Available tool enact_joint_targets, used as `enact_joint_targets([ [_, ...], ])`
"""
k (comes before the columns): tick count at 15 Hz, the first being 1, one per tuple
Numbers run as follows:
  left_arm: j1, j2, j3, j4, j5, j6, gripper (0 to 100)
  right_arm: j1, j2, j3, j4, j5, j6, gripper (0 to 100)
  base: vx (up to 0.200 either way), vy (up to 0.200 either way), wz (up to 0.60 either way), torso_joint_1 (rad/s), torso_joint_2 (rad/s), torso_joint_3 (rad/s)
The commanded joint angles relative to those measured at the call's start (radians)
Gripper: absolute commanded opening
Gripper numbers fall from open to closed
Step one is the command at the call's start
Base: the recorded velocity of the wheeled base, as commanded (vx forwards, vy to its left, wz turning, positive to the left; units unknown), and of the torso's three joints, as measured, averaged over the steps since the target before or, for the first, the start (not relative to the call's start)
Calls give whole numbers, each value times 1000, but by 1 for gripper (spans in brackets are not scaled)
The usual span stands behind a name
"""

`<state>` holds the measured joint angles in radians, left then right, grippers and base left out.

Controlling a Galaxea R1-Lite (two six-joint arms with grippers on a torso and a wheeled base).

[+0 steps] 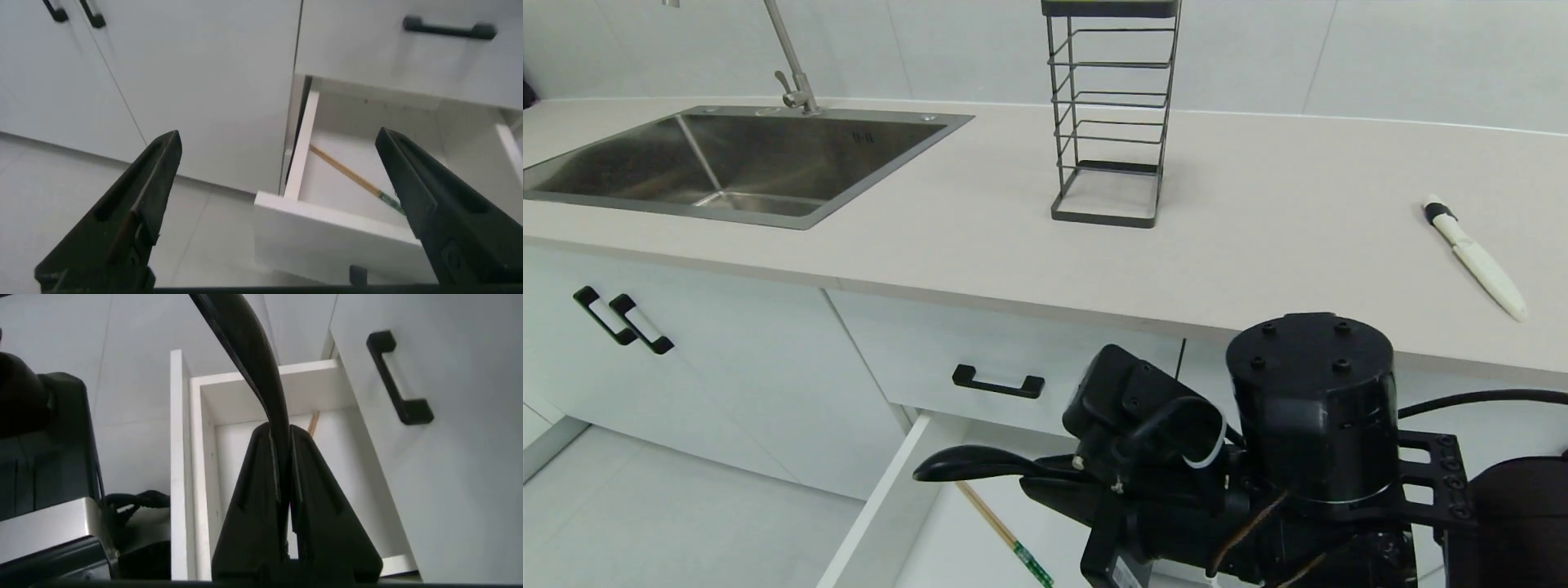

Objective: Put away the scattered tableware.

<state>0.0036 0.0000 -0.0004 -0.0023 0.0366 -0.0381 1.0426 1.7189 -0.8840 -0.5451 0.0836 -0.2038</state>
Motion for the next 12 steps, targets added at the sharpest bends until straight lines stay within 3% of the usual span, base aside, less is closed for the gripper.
enact_joint_targets([
  [1, 1, 0, 0, -1, 0, 0, 100, 14, -36, 33, -15, -2, 0, 0, 0, 0, 0, -246, 359, 168],
  [4, 1, 0, 0, -1, 0, 0, 100, 13, -68, 73, -58, -15, 37, 0, 0, 0, 0, -227, 326, 121],
  [8, 1, 0, 0, -1, 0, 0, 100, -47, -93, 62, -33, -22, 41, 0, 0, 0, 0, -43, 126, 67],
  [12, -1, 0, 0, -1, 0, 0, 100, -1, 79, -67, -50, -51, 37, 0, 0, 0, 0, 0, 26, 22],
])
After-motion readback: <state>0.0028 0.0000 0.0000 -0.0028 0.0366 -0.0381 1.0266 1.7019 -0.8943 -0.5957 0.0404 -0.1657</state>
